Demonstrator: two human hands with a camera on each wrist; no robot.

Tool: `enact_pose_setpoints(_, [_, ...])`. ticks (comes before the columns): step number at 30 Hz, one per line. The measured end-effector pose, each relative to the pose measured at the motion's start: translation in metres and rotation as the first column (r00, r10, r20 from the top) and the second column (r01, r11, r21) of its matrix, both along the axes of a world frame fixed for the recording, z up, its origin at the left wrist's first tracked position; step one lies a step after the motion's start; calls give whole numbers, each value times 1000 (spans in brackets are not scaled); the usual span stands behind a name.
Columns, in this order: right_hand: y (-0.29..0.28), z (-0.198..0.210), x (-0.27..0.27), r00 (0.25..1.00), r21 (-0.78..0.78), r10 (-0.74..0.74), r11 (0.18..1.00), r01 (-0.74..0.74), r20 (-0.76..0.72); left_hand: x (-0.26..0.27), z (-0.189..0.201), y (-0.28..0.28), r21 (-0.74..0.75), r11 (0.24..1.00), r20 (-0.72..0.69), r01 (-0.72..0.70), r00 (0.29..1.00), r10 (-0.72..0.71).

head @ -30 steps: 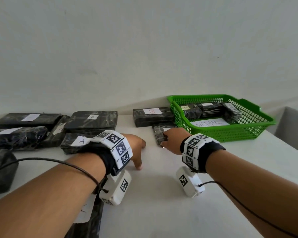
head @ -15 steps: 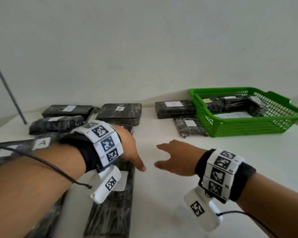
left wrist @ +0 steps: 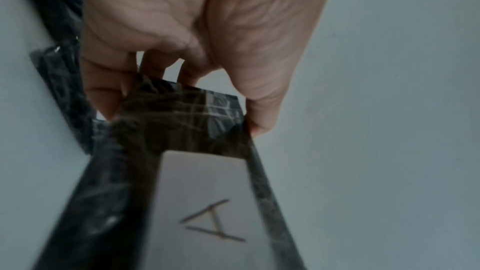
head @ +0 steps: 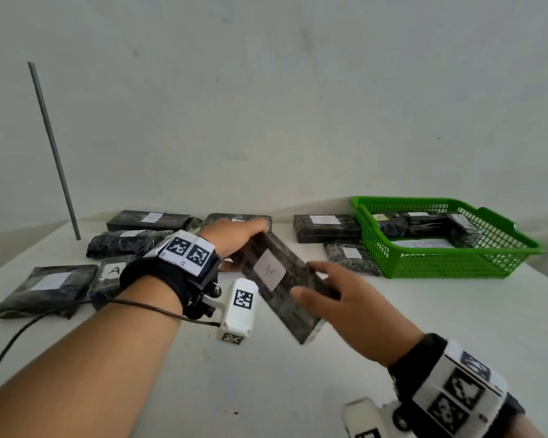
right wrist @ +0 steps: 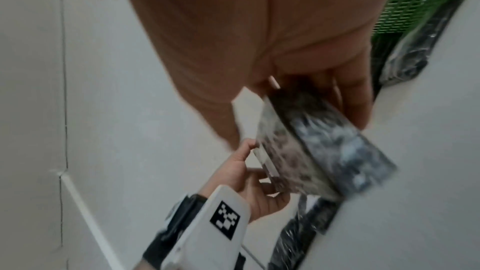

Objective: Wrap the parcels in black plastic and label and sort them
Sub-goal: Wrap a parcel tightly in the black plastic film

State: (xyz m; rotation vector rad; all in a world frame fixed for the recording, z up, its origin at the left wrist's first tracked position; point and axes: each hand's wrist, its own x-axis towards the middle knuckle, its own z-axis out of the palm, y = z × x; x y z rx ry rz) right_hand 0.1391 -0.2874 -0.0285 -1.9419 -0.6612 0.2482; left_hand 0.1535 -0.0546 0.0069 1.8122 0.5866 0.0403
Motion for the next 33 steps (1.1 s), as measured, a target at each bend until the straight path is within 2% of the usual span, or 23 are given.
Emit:
enact_pose_setpoints(2, [-1,1,13,987,120,-139,984,129,84,-1,2,-2,-148,989,99,7,995,7])
enact_pose_setpoints(4, [-2,4,25,977,282,-213,939,197,26,-3,6,-4,-236,971,187,36,982,10])
enact_pose_setpoints(6, [-2,10,31,974,481,-168,848,220,-149,-4,8,-7,-343,937,267,64,963,32])
enact_pose_setpoints(8, [2,16,33,957,613,-67,755,233,-282,-6,11,-14,-446,886,335,127,942,33])
enact_pose_setpoints(9, [4,17,34,951,624,-36,747,229,-306,-6,12,-18,-466,869,379,166,925,27])
enact_pose_setpoints(10, [6,16,36,951,583,-32,784,214,-307,-6,14,-22,-460,868,425,187,905,30])
enact_pose_setpoints(12, [9,17,42,979,310,-101,938,153,-177,-7,20,-26,-373,912,500,169,865,44])
enact_pose_setpoints(13, [10,19,44,990,149,-128,979,136,-61,-7,24,-26,-282,947,522,155,853,16])
enact_pose_setpoints(14, [11,23,46,989,72,-146,987,144,26,-8,28,-24,-154,976,531,153,846,-49])
enact_pose_setpoints(15, [10,30,48,985,95,-160,983,154,58,-9,31,-22,-14,986,525,168,840,-136])
enact_pose_setpoints(16, [8,39,51,986,190,-160,971,147,53,-11,35,-20,100,974,499,203,836,-226])
enact_pose_setpoints(18, [2,59,55,994,349,-105,932,100,-5,-14,41,-19,243,919,422,311,819,-389])
enact_pose_setpoints(20, [-3,76,58,998,325,-62,944,52,20,-15,46,-20,334,853,359,401,783,-509])
enact_pose_setpoints(22, [-5,85,56,987,264,-97,963,61,125,-17,50,-19,367,838,351,404,774,-527])
enact_pose_setpoints(24, [-5,90,53,973,351,-179,929,118,147,-22,54,-11,345,874,376,342,803,-462])
enact_pose_setpoints(27, [-8,90,53,954,511,-297,827,233,47,-30,53,10,262,931,422,253,838,-346])
enact_pose_setpoints(30, [-3,85,56,940,590,-329,743,316,-89,-31,52,16,1,990,581,138,806,-113])
enact_pose_setpoints(33, [10,86,55,925,486,-379,809,330,2,-28,53,7,-280,958,656,58,741,147])
